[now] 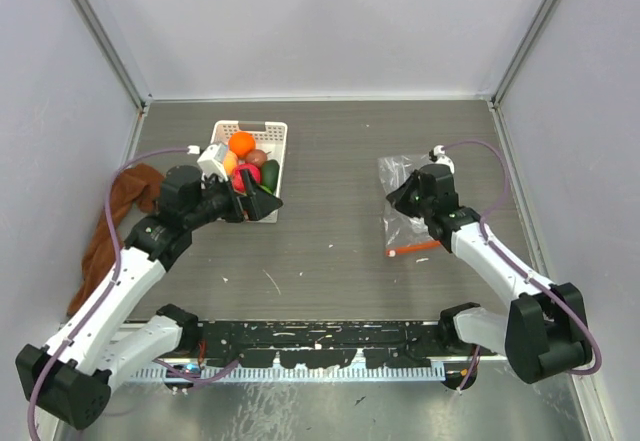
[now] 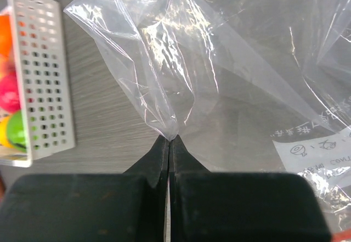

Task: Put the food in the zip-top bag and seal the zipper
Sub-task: Pick up the zipper food storage bag at the center of the board, then open the zipper of the food storage bag at the center of the board.

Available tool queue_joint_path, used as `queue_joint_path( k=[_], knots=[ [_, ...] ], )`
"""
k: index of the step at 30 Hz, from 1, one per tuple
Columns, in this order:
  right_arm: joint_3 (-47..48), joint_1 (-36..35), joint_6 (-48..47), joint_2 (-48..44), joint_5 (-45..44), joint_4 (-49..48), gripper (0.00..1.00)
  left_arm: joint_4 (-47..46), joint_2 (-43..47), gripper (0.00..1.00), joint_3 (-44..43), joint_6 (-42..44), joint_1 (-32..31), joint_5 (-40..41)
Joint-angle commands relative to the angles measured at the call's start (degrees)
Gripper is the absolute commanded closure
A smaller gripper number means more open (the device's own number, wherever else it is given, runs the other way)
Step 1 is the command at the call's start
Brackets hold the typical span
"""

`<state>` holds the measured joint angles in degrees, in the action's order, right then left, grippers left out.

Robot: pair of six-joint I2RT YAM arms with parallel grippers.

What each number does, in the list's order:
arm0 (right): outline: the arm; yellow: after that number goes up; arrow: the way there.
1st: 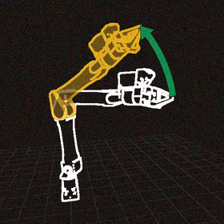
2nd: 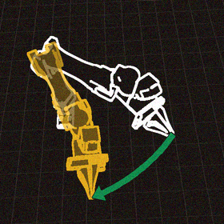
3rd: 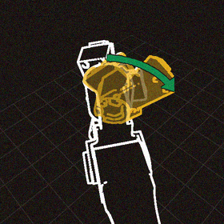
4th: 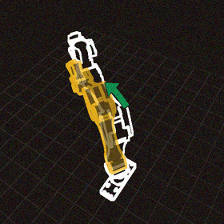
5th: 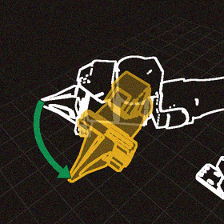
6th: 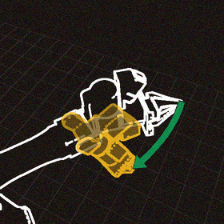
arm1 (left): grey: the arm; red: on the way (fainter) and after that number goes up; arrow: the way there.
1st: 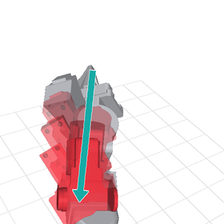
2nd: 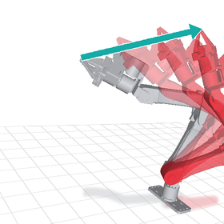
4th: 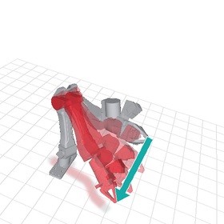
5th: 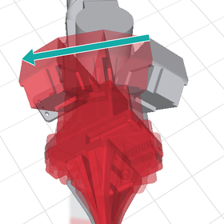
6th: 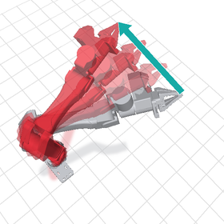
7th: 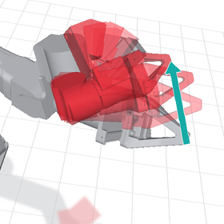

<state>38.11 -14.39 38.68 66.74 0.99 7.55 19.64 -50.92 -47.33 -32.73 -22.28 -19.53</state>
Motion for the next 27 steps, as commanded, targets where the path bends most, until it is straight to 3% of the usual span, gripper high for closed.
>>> queue_joint_path(
  k=[1, 16, 27],
  knots=[
    [1.9, -4.4, 7.5, -2.7, -0.9, -9.3, 0.99, -8.5, -1.2, 0.02, 1.0, -4.5, -4.4, -0.8],
    [1.5, -17.1, 14.5, -3.1, -5.0, -19.1, 1.00, -25.7, -15.9, 0.09, 3.1, -9.4, -20.8, 6.6],
    [2.3, -20.5, 14.6, -2.7, -4.4, -20.1, 0.99, -33.3, -26.8, 0.24, 0.8, -10.3, -25.3, 8.0]
  ],
)
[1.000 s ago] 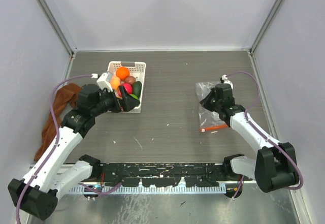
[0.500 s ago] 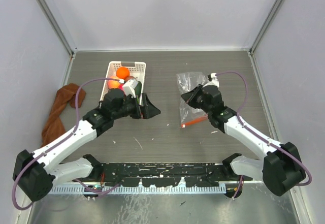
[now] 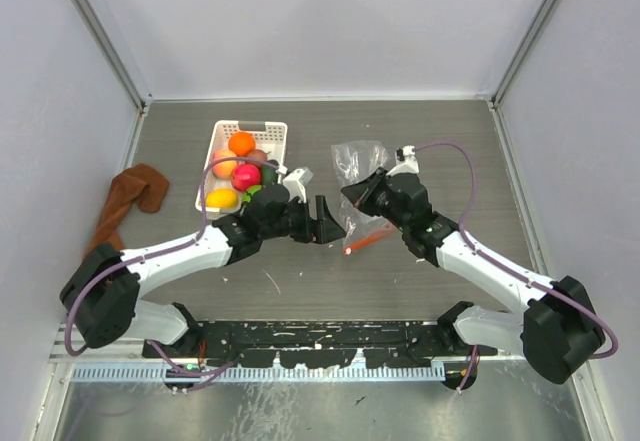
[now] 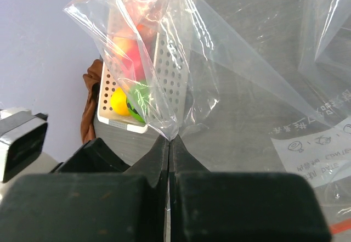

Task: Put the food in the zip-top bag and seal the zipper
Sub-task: Open the zipper of the food storage bag at the center of the board.

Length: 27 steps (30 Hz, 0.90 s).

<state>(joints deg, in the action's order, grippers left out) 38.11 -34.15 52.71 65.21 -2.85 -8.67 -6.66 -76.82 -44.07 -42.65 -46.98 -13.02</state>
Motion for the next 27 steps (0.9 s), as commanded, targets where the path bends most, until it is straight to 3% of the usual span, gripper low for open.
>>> queue_joint_path(
  k=[1, 4, 11, 17, 22, 27],
  knots=[
    [2.3, -0.9, 0.5, -1.0, -0.3, -4.0, 1.00, -7.6, -1.5, 0.25, -2.5, -0.5, -0.8, 1.4],
    [2.4, -1.0, 0.4, -0.5, 0.7, -4.8, 1.00, -8.9, -3.7, 0.32, -3.0, -0.8, -1.4, 1.1],
    [3.9, -1.0, -2.2, 0.9, 3.5, -5.6, 0.99, -12.8, -6.7, 0.63, -2.9, -3.3, -1.7, 0.8],
    [5.2, -1.0, -7.6, 0.5, 5.5, -4.3, 0.84, -10.9, -4.9, 0.99, -3.5, -4.6, -1.8, 2.1],
    [4.6, -0.9, -13.0, -2.1, 4.6, -2.5, 0.68, -7.6, -2.4, 1.00, -3.8, -4.3, -1.6, 2.0],
    [4.0, -0.8, -24.3, -5.7, 3.9, -0.7, 0.47, -0.5, 1.1, 1.00, -5.1, -4.4, 1.0, 0.7]
  ],
)
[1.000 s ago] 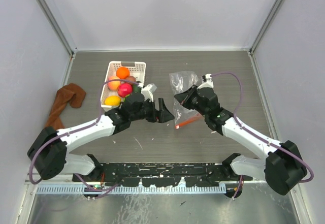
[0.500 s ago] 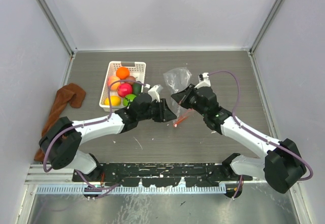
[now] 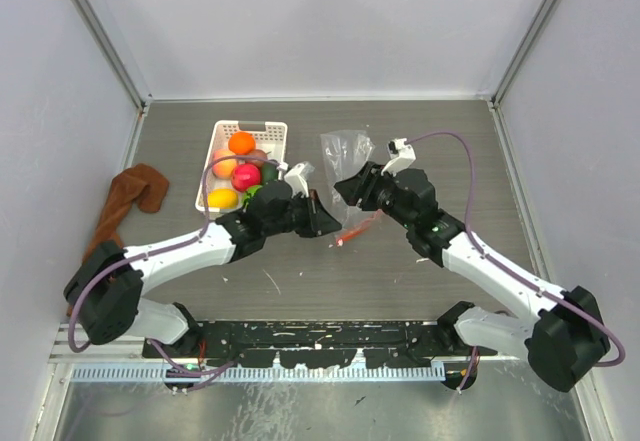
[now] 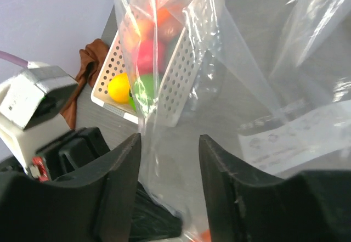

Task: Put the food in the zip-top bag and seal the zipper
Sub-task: Open the zipper of the food storage bag at the center of the board.

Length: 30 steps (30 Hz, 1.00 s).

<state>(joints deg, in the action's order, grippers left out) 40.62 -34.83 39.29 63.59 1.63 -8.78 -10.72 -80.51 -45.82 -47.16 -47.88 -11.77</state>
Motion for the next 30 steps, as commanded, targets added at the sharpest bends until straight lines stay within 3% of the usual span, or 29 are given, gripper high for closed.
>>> queue_joint_path(
  k=[1, 4, 8, 12, 19, 30],
  knots=[
    [1.6, -0.1, -13.8, -4.7, -0.6, 0.0, 0.44, 4.9, 5.6, 1.00, -3.6, -0.1, 2.7, -1.0],
    [1.0, -0.2, -22.0, -6.5, -0.2, 1.4, 0.35, 9.5, 7.3, 1.00, -4.8, -0.4, 5.4, -2.8],
    [-1.2, -0.1, -32.7, -8.9, 3.3, 2.4, 0.33, 16.1, 10.1, 1.00, -8.0, -0.6, 8.4, -5.2],
    [-6.9, -0.2, -38.1, -12.7, 6.9, -4.4, 0.23, 19.0, 12.8, 1.00, -9.3, -1.7, 9.9, -5.3],
    [-20.3, -0.5, -50.1, -18.1, 13.2, -23.7, 0.23, 26.7, 16.0, 1.00, -12.9, -6.2, 11.1, -2.0],
    [-26.6, -1.6, -52.3, -9.8, 12.6, -43.8, 0.29, 27.0, 16.8, 1.00, -14.3, -10.8, 11.1, -2.7]
  ],
)
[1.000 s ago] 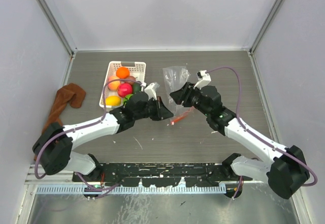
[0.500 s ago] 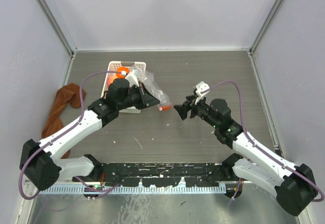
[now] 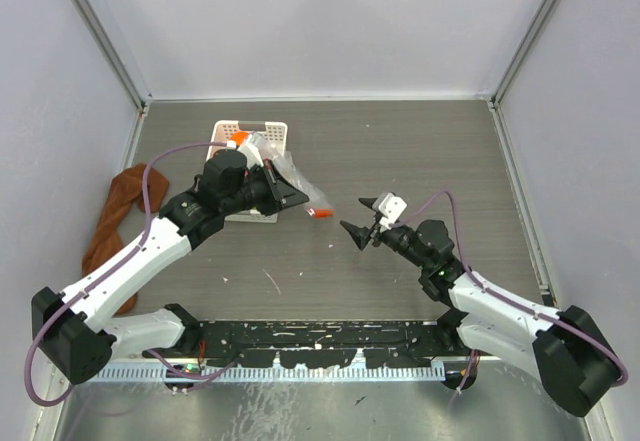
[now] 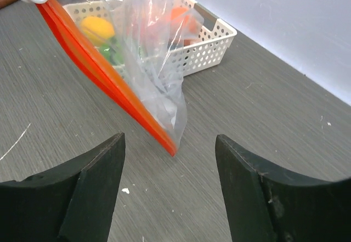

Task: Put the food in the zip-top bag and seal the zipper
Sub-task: Open the zipper of the food storage bag at the center of the board.

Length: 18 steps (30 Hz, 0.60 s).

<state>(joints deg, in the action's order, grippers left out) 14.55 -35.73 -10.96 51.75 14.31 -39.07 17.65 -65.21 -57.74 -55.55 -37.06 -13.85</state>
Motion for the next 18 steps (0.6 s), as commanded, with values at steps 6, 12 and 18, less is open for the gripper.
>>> queue_joint_path(
  k=[6, 12, 18],
  knots=[
    [-1.1, -1.2, -3.7, 6.1, 0.5, -17.8, 0.31, -3.6, 0.4, 1.00, -2.9, -4.9, 0.2, -2.7],
    [-2.2, -1.4, -4.6, 9.3, -0.8, -21.0, 0.34, -5.3, -0.2, 1.00, -3.3, -6.0, 0.2, -4.7],
    [-2.3, -1.4, -5.2, 11.1, -1.0, -21.4, 0.35, -5.9, 0.3, 1.00, -2.9, -6.5, 0.2, -4.8]
  ],
)
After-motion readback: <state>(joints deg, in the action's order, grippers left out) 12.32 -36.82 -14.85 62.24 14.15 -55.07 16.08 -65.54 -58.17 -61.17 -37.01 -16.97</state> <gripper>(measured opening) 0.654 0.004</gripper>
